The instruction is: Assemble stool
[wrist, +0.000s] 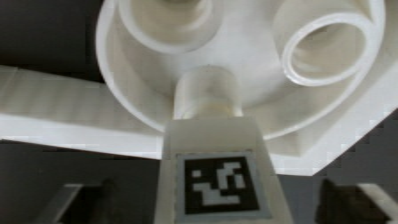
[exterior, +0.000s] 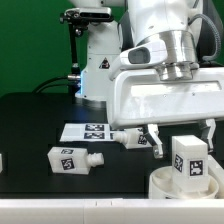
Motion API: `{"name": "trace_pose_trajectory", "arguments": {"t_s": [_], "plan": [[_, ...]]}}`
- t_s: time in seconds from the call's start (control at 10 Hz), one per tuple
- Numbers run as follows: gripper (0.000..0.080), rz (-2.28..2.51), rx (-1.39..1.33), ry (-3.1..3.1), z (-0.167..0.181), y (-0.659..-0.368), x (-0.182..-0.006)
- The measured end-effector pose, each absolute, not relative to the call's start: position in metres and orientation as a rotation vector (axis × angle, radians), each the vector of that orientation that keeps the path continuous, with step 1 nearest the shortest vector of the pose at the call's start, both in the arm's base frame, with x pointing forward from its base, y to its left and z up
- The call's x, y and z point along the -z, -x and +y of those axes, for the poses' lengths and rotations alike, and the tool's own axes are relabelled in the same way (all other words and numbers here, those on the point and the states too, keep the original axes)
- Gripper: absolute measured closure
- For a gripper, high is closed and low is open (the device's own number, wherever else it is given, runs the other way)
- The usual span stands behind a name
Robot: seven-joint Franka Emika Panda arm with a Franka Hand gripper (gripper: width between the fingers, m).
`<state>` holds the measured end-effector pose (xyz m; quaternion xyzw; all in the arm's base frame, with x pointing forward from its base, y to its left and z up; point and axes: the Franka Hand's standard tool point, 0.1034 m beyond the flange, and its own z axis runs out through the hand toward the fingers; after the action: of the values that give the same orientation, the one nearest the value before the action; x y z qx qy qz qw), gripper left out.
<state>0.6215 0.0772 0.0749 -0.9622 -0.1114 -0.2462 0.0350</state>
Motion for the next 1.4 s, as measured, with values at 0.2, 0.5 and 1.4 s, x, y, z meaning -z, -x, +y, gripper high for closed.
{"name": "trace_pose_trajectory", "arguments": {"t_s": [0.2, 0.5, 1.4], "plan": [[0.0154, -0.220, 0.557, 2.971, 0.084, -0.634, -0.087], [0.0151, -0.215, 0.250, 2.988, 0.086, -0.639, -0.092], [0.0150, -0.071, -0.005, 2.996, 0.087, -0.639, -0.081]]}}
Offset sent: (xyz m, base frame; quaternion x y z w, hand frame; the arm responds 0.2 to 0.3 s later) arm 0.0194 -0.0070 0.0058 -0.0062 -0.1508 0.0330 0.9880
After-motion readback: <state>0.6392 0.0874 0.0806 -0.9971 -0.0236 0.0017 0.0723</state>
